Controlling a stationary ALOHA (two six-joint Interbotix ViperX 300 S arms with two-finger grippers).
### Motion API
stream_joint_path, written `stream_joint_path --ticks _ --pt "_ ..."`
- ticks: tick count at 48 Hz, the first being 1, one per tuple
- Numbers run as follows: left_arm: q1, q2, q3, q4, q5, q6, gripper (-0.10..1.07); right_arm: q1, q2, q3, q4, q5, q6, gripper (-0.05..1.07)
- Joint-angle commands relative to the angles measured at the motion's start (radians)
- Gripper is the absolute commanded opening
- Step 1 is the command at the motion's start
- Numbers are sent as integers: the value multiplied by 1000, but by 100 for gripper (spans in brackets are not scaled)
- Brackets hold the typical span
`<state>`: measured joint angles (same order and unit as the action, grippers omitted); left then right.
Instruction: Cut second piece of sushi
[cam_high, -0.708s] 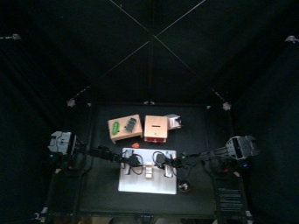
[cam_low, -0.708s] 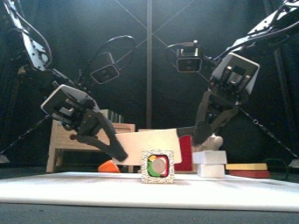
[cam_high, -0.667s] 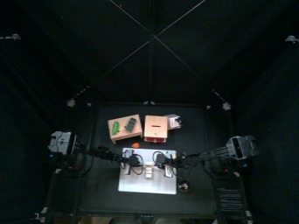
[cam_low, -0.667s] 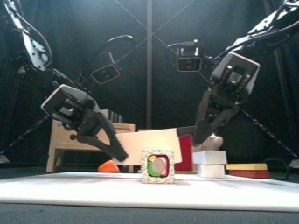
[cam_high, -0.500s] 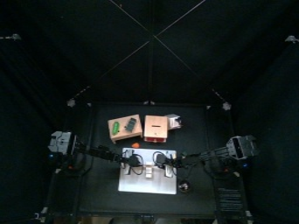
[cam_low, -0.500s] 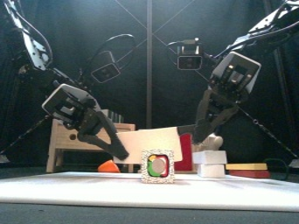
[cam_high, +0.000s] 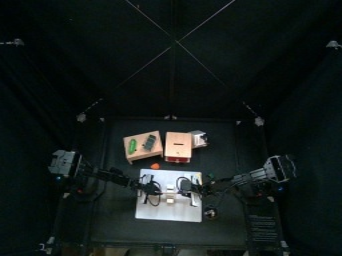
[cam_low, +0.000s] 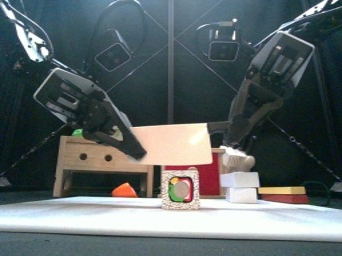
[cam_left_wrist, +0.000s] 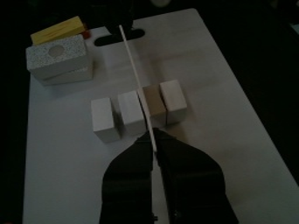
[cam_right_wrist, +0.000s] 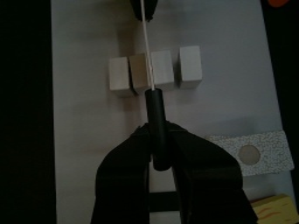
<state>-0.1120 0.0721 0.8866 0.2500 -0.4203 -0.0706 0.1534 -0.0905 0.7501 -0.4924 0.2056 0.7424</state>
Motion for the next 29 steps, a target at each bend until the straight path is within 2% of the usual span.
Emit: stream_joint_path --ticks 1,19,29 --pt "-6 -5 -26 3 -8 3 39 -11 -14 -18 -2 -5 2 33" --pt "11 44 -35 3 -8 3 39 -14 34 -25 -5 -18 2 32" --pt "12 -12 -34 6 -8 5 39 -14 -43 -17 -23 -14 0 32"
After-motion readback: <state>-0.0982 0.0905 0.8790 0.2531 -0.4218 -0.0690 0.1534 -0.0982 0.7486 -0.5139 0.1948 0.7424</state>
